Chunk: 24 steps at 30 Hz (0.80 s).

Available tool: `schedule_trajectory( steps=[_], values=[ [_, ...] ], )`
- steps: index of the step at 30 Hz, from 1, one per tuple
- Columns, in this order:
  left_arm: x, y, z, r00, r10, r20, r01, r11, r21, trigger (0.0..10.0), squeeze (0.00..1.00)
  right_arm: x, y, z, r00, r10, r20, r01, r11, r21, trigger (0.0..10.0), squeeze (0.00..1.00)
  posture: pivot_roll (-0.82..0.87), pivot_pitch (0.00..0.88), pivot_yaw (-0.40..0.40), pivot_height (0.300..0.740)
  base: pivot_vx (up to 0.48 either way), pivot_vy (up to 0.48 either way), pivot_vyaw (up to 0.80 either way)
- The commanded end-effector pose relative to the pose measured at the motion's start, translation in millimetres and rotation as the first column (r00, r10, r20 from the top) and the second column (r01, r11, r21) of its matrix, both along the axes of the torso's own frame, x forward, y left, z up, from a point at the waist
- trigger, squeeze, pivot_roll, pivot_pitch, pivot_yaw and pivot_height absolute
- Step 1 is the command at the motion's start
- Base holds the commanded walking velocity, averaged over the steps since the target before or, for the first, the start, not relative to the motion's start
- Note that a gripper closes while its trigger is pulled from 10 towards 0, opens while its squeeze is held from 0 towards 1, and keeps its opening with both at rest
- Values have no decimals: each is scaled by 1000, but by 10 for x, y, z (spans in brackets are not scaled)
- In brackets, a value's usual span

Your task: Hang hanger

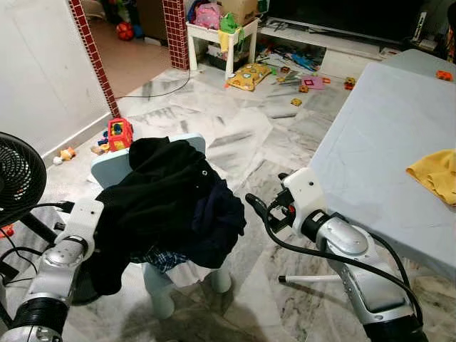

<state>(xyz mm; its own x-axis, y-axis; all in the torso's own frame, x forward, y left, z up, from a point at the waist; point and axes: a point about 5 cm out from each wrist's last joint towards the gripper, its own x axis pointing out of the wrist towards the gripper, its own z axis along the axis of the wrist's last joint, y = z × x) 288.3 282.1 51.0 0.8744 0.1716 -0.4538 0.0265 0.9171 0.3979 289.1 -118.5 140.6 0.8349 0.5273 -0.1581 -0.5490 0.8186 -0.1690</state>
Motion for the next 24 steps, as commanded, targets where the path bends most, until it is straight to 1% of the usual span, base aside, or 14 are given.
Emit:
schedule_trajectory(
  steps=[1, 2, 4, 6, 7, 10, 12, 16, 18, 19, 21, 22, 23, 24],
  values=[
    [-77, -73, -72, 1000, -18, -25, 17, 999, -32, 10000, 1000, 4, 1, 28, 1000, -2, 16, 2, 1000, -4, 10000, 0, -81, 78, -18, 740, 0, 0, 0],
    [-128, -113, -98, 999, -22, -26, 21, 999, -37, 10000, 1000, 3, -1, 25, 1000, -3, 16, 3, 1000, -4, 10000, 0, -79, 78, -16, 740, 0, 0, 0],
    [-165, -139, -97, 1000, -16, -12, 15, 999, -33, 10000, 1000, 2, -3, 23, 1000, -4, 15, 4, 1000, -4, 10000, 0, -78, 78, -15, 740, 0, 0, 0],
    [-210, -214, -70, 1000, -28, 11, 28, 999, -28, 10000, 1000, -3, 2, 18, 1000, -3, 14, 3, 1000, -3, 10000, 0, -74, 79, -15, 740, 0, 0, 0],
    [-210, -214, -70, 1000, -28, 11, 28, 999, -28, 10000, 1000, -3, 2, 18, 1000, -3, 14, 3, 1000, -3, 10000, 0, -74, 79, -15, 740, 0, 0, 0],
    [-252, -304, -27, 998, -43, 36, 44, 998, -37, 10000, 1000, -4, 9, 13, 1000, -1, 13, 1, 1000, -3, 10000, 0, -68, 79, -15, 740, 0, 0, 0],
    [-317, -385, -3, 998, -49, 48, 51, 997, -52, 10000, 1000, 2, 17, 8, 1000, 1, 12, -1, 1000, -1, 10000, 0, -61, 79, -16, 740, 0, 0, 0],
    [-342, -398, 35, 997, -32, 76, 35, 999, -37, 10000, 1000, 10, 32, 7, 1000, 4, 13, -4, 1000, 1, 10000, 0, -59, 78, -15, 740, 0, 0, 0],
    [-354, -440, 80, 994, -49, 95, 52, 998, -21, 10000, 1000, 13, 34, 8, 1000, 5, 14, -5, 1000, 0, 10000, 0, -58, 78, -14, 740, 0, 0, 0],
    [-379, -529, 128, 991, -79, 110, 82, 996, -26, 10000, 1000, 14, 29, 9, 1000, 5, 15, -5, 1000, 0, 10000, 0, -55, 78, -13, 740, 0, 0, 0],
    [-412, -601, 158, 989, -96, 110, 101, 994, -42, 10000, 1000, 14, 24, 9, 1000, 4, 15, -4, 1000, -1, 10000, 0, -54, 78, -13, 740, 0, 0, 0],
    [-451, -680, 170, 987, -124, 103, 130, 990, -60, 10000, 1000, 15, 21, 6, 1000, 3, 14, -3, 1000, -1, 10000, 0, -47, 79, -12, 740, 0, 0, 0],
    [-451, -680, 170, 987, -124, 103, 130, 990, -60, 10000, 1000, 15, 21, 6, 1000, 3, 14, -3, 1000, -1, 10000, 0, -47, 79, -12, 740, 0, 0, 0],
    [-481, -741, 176, 984, -148, 97, 155, 985, -74, 10000, 1000, 18, 21, 3, 1000, 3, 14, -3, 1000, -1, 10000, 0, -44, 79, -12, 740, 0, 0, 0]
  ],
)
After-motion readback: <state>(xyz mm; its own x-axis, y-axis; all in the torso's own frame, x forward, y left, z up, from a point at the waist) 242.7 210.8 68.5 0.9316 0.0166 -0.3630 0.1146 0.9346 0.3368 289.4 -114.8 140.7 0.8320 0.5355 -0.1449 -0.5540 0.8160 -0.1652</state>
